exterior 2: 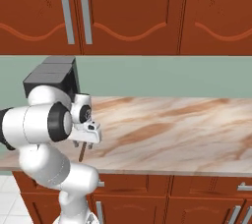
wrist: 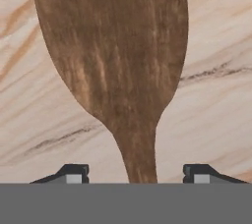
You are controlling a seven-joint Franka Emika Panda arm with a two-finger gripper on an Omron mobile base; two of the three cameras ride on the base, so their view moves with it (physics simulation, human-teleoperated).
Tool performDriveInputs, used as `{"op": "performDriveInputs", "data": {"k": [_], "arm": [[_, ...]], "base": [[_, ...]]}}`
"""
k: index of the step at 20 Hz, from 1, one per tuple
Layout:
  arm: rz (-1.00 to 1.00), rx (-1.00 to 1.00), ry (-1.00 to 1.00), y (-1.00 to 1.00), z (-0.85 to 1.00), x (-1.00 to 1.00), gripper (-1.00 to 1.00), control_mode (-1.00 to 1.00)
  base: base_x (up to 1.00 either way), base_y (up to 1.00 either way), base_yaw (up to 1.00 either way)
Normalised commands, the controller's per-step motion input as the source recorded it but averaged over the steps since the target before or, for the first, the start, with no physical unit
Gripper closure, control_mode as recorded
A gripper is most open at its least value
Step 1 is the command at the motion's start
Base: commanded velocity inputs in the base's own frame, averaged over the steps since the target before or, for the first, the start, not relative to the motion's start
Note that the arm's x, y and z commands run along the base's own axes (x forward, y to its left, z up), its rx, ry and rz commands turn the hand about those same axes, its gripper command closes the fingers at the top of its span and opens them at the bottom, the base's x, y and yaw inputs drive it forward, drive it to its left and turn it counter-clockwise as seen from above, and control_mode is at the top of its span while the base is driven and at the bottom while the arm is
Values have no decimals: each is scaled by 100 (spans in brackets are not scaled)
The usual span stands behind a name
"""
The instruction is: Take the fork and place it on the left side of the plate. Then take the spoon and place it on the right side of the plate. Make sure they're directly next to the plate.
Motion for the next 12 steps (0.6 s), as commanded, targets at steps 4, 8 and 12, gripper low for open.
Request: {"op": "performDriveInputs", "data": {"k": [4,8,12], "arm": [[11,11,-18,-27,-56,-31,100,-100],[15,16,-22,-39,-48,-45,100,-100],[16,17,-25,-38,-44,-40,100,-100]], "base": [[0,0,0],[0,0,0],[0,0,0]]}}
